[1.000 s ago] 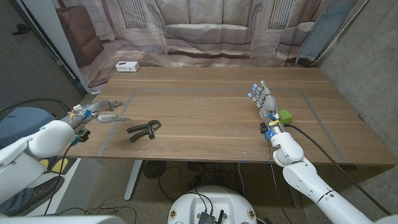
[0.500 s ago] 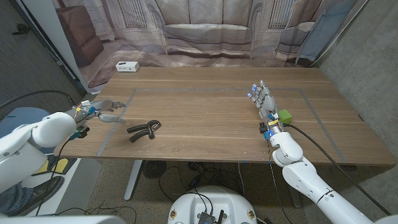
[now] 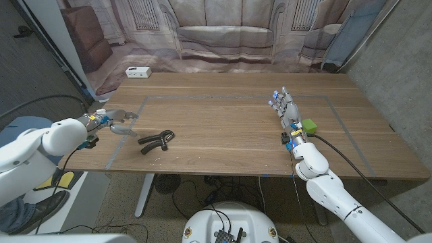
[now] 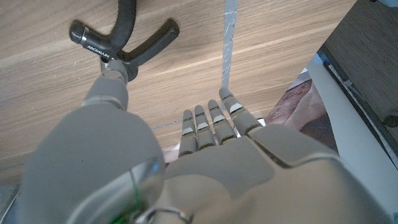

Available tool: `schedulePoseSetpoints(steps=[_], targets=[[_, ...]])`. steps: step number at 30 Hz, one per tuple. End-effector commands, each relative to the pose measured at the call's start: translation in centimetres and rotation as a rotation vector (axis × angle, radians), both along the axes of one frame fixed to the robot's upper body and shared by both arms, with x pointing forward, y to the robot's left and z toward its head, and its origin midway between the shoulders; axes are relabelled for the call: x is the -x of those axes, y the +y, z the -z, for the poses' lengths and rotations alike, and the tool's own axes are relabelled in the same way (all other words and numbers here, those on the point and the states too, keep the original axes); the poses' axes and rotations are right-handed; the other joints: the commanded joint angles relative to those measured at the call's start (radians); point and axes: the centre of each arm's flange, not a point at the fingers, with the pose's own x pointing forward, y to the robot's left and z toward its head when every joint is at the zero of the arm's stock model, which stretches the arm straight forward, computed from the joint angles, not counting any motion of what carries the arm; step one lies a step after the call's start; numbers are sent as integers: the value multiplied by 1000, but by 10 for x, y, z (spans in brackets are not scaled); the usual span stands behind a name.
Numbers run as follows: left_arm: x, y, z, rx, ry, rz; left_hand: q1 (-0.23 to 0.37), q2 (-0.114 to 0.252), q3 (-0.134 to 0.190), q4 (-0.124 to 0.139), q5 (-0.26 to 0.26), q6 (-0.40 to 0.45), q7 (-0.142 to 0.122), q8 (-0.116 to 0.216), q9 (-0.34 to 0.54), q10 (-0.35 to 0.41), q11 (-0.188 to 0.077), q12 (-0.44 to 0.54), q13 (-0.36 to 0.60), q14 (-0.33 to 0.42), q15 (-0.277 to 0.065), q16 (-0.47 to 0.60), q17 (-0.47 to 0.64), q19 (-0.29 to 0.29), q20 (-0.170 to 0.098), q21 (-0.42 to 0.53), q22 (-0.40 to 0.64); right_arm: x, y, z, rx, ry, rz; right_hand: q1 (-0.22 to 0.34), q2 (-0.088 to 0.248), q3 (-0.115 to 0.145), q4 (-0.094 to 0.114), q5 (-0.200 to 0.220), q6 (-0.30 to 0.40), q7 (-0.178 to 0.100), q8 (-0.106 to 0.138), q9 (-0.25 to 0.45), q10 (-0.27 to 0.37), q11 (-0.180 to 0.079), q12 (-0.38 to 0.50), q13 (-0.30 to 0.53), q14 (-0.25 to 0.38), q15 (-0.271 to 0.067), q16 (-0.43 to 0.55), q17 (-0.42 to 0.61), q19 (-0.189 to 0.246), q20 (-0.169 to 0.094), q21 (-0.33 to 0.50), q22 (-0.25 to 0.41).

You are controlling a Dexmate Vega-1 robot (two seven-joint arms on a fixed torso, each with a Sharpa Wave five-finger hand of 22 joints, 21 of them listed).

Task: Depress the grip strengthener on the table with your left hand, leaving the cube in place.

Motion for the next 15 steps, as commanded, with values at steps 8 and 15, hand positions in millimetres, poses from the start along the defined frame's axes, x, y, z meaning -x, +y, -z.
schedulePoseSetpoints(steps=[8, 15], targets=[[-18, -22, -5, -126, 56, -8, -9, -21, -20, 12, -4, 54, 5, 17, 5, 50, 0, 21, 3, 19, -14, 8, 2, 12, -15, 7, 2, 2, -3, 2, -12, -2, 7, 12, -1, 5, -5, 2, 8, -4, 1, 2, 11, -3, -5, 3, 5, 5, 4, 0, 5, 6, 3, 2], [-20, -29, 2, -141, 63, -17, 17, -12, -16, 5, 0, 13, 2, -1, 5, 19, -9, 8, 3, 8, -14, 3, 2, 9, -16, 6, 2, 1, -4, 4, -12, 0, 3, 12, 0, 5, -4, 1, 8, -5, 1, 2, 12, -3, -5, 4, 7, 5, 5, 0, 5, 6, 3, 2]])
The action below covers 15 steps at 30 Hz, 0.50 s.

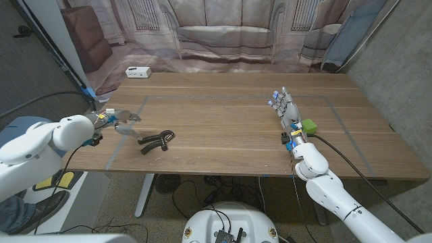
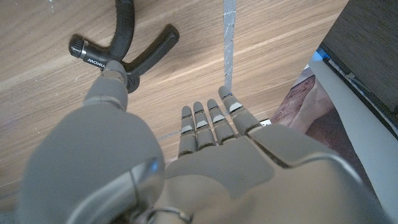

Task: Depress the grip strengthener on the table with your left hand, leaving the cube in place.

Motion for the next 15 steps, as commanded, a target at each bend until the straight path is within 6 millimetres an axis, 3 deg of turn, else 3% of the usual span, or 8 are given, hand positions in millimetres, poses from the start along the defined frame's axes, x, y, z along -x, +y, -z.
schedulePoseSetpoints(steps=[1, 15], targets=[[-7, -11, 8, -45, 16, -10, 25, 9, 1, -3, 4, -27, -1, -13, 5, -15, -3, -8, 3, -4, -5, -1, 2, -2, -7, 6, 2, -1, -3, 3, -8, 2, 0, 11, -2, 5, -4, 1, 8, -5, 1, 2, 6, 3, -5, 4, 7, 5, 4, 0, 5, 6, 3, 2], [-20, -18, 24, -14, 30, 23, 27, 6, -7, 0, 3, -31, 3, -12, 6, -5, 4, -4, 4, 15, 3, 6, 2, 10, 1, 10, 2, -2, -9, 3, 3, 19, 3, 11, -1, 4, -4, 1, 8, -5, 0, 2, 7, 2, -7, 4, 7, 5, 4, 0, 6, 7, 3, 2]])
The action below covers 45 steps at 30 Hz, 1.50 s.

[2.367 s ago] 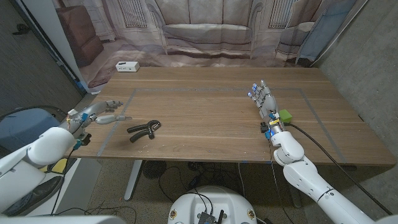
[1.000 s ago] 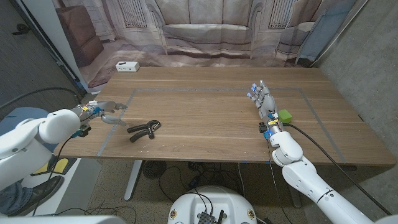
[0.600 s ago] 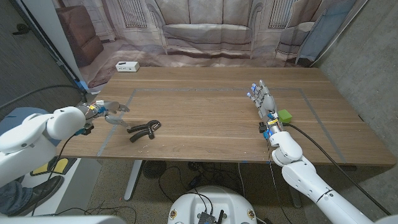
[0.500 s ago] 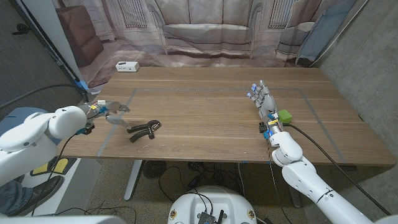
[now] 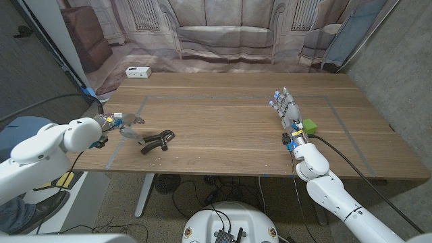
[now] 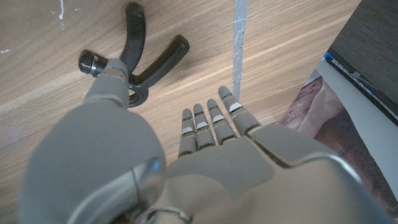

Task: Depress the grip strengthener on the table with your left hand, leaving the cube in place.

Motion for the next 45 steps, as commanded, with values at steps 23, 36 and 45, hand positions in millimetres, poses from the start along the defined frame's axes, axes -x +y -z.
schedulePoseSetpoints(steps=[23, 36, 45], targets=[[-29, 0, 27, 45, 51, 28, 8, -2, -13, 3, 3, 6, 14, 2, 6, 10, 12, 7, 5, 19, 3, 7, 3, 13, 4, 5, 2, 1, -3, 1, 0, 15, 18, 11, -2, 3, -4, 0, 8, -5, 0, 2, 8, 3, -2, 4, 7, 5, 3, 1, 6, 7, 2, 2], [-32, 0, 41, 46, 8, 19, 14, 1, -15, 3, 3, 16, 13, 6, 6, 20, 10, 11, 5, 31, 0, 10, 3, 24, 6, 9, 3, -1, 0, 2, -1, 18, 13, 11, -1, 3, -3, 0, 9, -5, 0, 2, 8, 3, -3, 4, 6, 5, 3, 1, 6, 7, 2, 2], [-29, -1, 51, 61, -65, 23, 21, 4, -16, 2, 2, 40, 13, 13, 6, 42, 3, 18, 5, 46, -6, 12, 2, 36, 6, 12, 3, -1, 0, 3, -3, 22, 15, 11, -1, 2, -3, 0, 9, -5, 0, 2, 8, 3, -4, 4, 7, 5, 3, 1, 7, 7, 2, 2]])
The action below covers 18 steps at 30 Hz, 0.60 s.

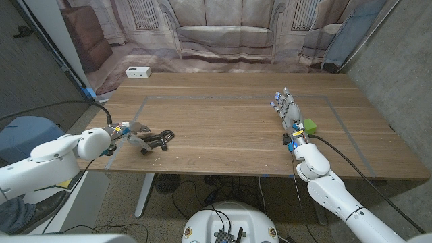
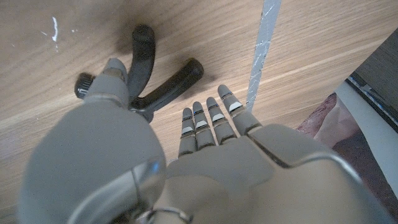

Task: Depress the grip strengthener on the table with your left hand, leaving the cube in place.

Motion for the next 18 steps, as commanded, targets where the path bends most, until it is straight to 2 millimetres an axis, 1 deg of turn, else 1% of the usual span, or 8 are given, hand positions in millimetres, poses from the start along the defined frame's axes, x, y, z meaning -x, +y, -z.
schedulePoseSetpoints(steps=[1, 18], targets=[[2, -1, 15, 2, -80, -5, 17, -1, -4, -2, 2, 22, 0, 9, 1, 21, -6, 13, 6, 21, -6, 6, 2, 20, -4, 6, 3, -1, 0, 2, 0, 5, 1, 11, -1, 2, -3, 0, 9, -5, 0, 2, 8, 2, -4, 4, 7, 5, 3, 1, 7, 7, 2, 2], [4, -5, 23, 28, -95, 2, 25, -1, -8, -2, 2, 41, -1, 13, 1, 37, -10, 17, 6, 40, -9, 9, 2, 32, -5, 9, 3, -2, -2, 1, 5, 7, -3, 11, -1, 1, -3, 0, 8, -5, -1, 2, 9, 3, -5, 4, 7, 7, 2, 2, 6, 8, 1, 2]])
